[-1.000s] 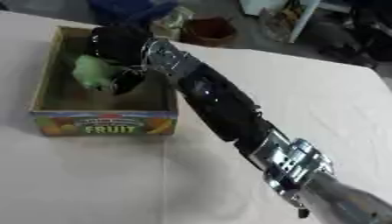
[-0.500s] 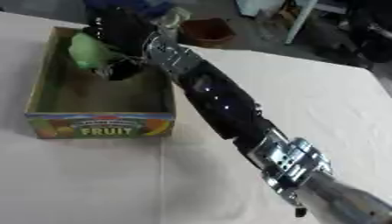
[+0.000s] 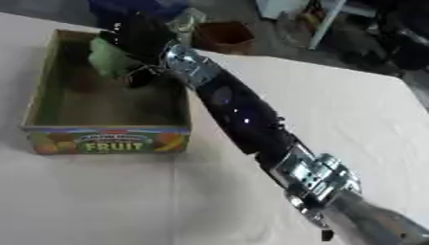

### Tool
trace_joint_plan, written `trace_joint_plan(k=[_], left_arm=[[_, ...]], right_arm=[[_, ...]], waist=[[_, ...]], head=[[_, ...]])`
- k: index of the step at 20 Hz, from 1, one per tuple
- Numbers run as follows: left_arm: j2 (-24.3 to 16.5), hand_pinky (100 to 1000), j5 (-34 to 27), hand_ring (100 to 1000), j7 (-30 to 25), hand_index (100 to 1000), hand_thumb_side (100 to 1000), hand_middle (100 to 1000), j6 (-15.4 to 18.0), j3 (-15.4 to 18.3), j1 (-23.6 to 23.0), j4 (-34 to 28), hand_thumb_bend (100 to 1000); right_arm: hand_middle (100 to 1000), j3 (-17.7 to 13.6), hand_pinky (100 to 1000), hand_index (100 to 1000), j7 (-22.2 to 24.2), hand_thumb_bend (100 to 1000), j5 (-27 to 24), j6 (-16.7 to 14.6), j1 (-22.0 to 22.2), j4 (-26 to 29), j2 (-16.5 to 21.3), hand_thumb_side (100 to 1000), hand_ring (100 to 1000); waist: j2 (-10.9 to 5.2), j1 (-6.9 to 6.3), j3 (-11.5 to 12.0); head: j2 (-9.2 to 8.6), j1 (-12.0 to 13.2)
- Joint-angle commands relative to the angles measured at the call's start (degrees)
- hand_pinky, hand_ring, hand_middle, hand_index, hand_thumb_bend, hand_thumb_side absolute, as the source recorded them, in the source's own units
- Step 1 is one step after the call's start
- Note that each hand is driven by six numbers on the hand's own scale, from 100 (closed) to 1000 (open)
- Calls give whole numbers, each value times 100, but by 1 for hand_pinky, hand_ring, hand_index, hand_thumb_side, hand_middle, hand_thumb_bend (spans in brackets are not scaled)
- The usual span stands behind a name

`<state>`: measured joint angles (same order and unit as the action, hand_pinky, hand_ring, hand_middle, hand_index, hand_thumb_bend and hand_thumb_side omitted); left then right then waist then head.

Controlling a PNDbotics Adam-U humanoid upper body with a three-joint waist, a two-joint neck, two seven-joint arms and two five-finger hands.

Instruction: Pick up objects on the table and place them in the box.

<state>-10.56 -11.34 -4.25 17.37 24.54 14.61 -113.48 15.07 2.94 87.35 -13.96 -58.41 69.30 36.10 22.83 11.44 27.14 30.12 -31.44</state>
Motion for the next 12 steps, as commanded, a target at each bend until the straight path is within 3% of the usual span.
trace_joint_plan(k=[1,2,5,12], left_arm=[[-63,444,13,398,-13,551,746,444,15,59,18,-112,100],[-64,444,14,398,-11,551,746,444,13,61,16,-112,100],[-69,444,13,398,-5,551,746,444,4,68,12,-112,100],[-69,444,20,398,13,551,747,444,-12,87,-2,-112,100]], right_arm=[[869,-146,794,955,84,673,259,121,-84,124,275,768,943],[886,-164,810,966,83,723,308,148,-85,148,294,776,954],[895,-198,819,970,36,738,359,192,-101,236,352,784,957],[880,-212,812,958,-15,687,221,184,-79,340,410,816,950]], waist=[[-108,-58,-1],[-111,-57,-4],[-125,-53,-19],[-149,-58,-46]], head=[[-56,-34],[-53,-37],[-35,-42],[-29,-32]])
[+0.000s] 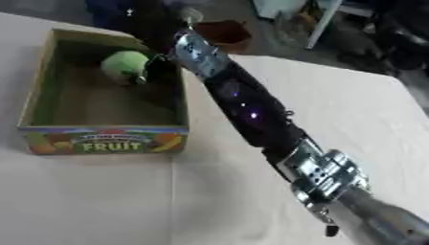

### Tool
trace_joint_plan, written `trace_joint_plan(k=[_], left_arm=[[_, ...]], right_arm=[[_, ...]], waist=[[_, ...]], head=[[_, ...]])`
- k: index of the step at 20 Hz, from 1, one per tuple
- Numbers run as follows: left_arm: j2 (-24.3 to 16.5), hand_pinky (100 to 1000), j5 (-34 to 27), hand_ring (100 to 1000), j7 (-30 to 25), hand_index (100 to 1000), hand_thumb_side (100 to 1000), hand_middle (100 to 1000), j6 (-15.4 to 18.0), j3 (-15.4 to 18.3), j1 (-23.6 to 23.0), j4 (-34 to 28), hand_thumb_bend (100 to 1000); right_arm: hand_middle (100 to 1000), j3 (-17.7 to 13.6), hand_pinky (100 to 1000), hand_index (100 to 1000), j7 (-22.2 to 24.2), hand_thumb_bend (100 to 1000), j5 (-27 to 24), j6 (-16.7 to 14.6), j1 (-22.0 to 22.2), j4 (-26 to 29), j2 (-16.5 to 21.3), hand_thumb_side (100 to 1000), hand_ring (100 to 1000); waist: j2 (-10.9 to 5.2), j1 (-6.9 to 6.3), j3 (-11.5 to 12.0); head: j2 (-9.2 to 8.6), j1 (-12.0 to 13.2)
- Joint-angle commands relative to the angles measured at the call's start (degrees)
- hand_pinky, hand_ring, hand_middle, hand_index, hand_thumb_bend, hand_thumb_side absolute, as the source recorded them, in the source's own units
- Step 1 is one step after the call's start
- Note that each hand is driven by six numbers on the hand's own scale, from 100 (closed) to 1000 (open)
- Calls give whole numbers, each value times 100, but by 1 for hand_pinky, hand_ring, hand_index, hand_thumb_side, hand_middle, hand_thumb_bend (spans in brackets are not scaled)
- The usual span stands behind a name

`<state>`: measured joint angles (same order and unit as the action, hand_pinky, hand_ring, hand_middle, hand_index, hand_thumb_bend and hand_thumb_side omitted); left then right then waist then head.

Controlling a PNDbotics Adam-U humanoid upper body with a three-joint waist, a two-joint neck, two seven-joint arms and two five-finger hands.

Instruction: Pick up objects on the table and place them in the box.

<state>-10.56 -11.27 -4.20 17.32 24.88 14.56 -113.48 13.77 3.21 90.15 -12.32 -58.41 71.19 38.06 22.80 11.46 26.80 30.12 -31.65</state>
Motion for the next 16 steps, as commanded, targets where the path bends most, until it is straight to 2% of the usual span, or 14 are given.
trace_joint_plan(k=[1,4,7,11,16], left_arm=[[-69,444,14,398,10,551,747,444,-10,54,3,-112,100],[-68,443,17,398,24,551,748,444,-19,65,-9,-112,100],[-69,443,20,399,64,551,748,445,-34,92,-46,-112,100],[-85,443,20,400,141,553,748,445,-64,124,-88,-112,100],[-113,442,7,402,234,555,749,445,-101,146,-131,-112,100]], right_arm=[[878,-79,811,956,-54,678,-86,29,-76,168,220,813,949],[867,-67,810,948,-106,601,-240,65,-48,242,234,803,940],[857,-59,815,940,-170,561,-680,123,34,504,298,809,932],[841,-133,822,938,-89,606,-1932,256,363,1414,573,787,913],[835,-462,836,949,195,644,-3662,738,1029,3049,1035,773,908]], waist=[[-150,-63,-17],[-174,-80,-44],[-233,-118,-125],[-344,-183,-253],[-492,-268,-402]], head=[[-29,-6],[-18,22],[26,114],[78,280],[129,411]])
